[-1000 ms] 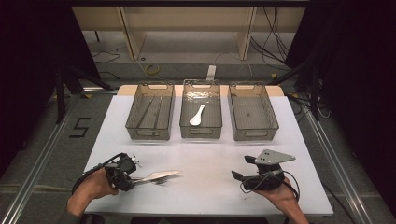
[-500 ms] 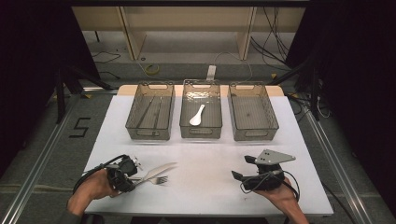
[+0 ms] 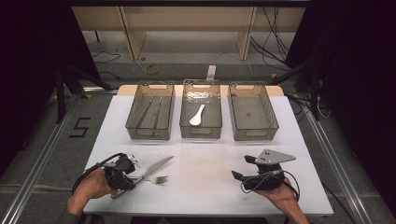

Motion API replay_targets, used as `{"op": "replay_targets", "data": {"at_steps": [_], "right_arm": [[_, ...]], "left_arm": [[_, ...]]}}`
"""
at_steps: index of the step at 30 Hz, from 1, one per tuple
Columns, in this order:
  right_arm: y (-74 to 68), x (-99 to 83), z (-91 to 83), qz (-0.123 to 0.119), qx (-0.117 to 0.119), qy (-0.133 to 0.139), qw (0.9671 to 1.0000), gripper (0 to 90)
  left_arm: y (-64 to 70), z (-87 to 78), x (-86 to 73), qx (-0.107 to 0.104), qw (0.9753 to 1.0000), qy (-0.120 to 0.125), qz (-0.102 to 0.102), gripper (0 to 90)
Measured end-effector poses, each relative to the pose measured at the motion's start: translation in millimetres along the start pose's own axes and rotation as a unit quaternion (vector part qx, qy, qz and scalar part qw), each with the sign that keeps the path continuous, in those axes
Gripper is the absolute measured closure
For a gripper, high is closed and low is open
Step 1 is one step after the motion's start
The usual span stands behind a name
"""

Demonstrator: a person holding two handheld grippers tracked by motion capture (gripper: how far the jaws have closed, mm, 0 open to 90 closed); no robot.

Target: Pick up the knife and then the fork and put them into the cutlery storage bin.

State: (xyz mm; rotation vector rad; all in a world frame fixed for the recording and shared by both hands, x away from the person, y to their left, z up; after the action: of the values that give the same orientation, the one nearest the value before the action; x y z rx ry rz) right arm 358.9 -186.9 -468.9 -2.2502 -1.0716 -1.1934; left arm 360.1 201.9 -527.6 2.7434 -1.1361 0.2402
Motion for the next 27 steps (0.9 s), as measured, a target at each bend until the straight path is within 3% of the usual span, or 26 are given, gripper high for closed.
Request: {"op": "replay_targets", "data": {"at_steps": [8,14,17,27], "right_arm": [[-1.0,0.6,0.4,-0.001,0.002,0.002,1.0,27.2],[-5.5,2.3,3.6,-0.005,0.007,0.001,1.0,27.7],[-11.7,6.0,4.1,-0.015,0.012,0.005,0.9998,27.7],[-26.4,14.9,9.0,-0.033,0.029,0.012,0.999,27.7]], "left_arm": [[13.8,-9.4,15.7,-0.03,0.9987,0.04,-0.009,81.6],[27.2,-13.0,35.9,-0.049,0.9973,0.054,0.006,83.0],[34.1,-13.6,50.0,-0.067,0.9954,0.068,0.007,83.3],[59.8,-15.5,87.6,-0.087,0.9928,0.069,0.043,83.4]]}}
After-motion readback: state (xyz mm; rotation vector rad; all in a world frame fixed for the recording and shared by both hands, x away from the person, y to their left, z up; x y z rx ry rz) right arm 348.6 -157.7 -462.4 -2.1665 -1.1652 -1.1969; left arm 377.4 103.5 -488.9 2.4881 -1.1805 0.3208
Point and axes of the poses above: each handheld gripper's, and its own axes: z roughly forward along the jaws, x roughly out of its top, y roughly to its right, the point moved 7 cm from there along z, roughly forward along the jaws, and after that the axes turned 5 degrees about -z, right-handed, at the moved point
